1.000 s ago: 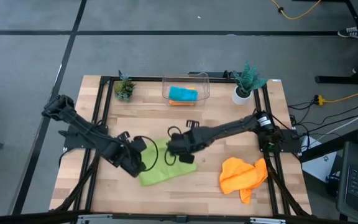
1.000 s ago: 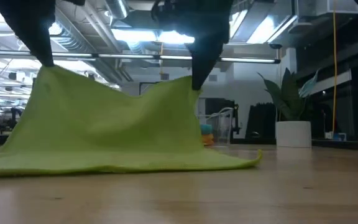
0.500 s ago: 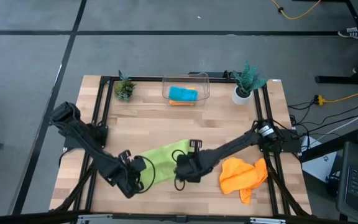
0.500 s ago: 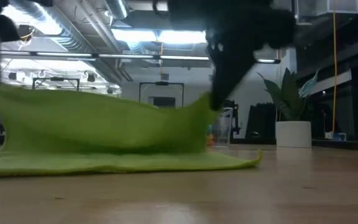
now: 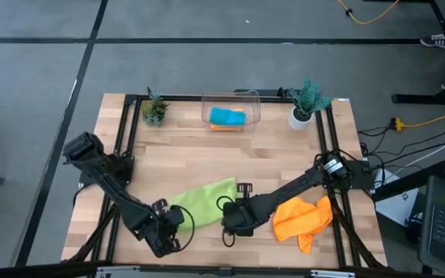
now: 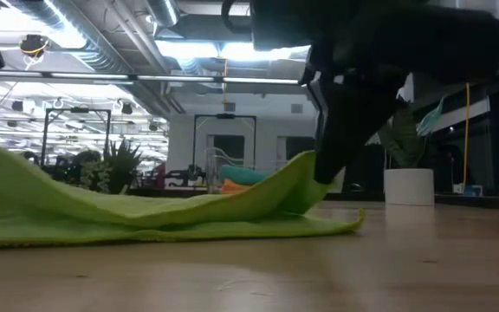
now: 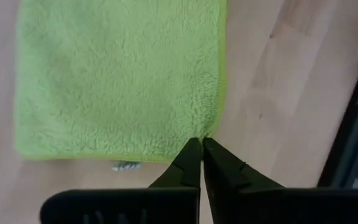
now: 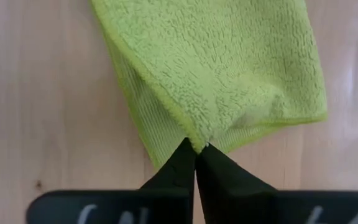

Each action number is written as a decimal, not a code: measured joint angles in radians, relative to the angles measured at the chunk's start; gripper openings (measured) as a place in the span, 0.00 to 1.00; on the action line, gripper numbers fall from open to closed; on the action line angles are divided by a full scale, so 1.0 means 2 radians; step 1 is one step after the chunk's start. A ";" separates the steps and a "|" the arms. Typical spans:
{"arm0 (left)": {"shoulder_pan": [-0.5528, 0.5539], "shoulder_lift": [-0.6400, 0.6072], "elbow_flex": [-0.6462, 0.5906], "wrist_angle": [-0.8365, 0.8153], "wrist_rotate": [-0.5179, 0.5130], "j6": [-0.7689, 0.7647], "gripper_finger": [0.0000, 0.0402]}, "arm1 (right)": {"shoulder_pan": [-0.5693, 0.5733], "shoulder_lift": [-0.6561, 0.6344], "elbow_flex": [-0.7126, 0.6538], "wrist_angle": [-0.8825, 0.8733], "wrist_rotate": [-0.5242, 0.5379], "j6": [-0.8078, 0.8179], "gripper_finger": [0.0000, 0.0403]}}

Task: Fold microfiber towels
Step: Fold the green towel

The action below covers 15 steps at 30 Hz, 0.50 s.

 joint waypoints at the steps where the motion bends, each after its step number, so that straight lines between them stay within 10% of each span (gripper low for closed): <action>1: 0.001 0.003 0.000 0.002 0.003 -0.003 0.01 | 0.000 0.000 0.000 -0.002 -0.002 0.001 0.05; 15: -0.004 -0.001 0.000 0.007 0.060 -0.071 0.34 | -0.004 0.000 0.000 -0.073 -0.149 0.015 0.42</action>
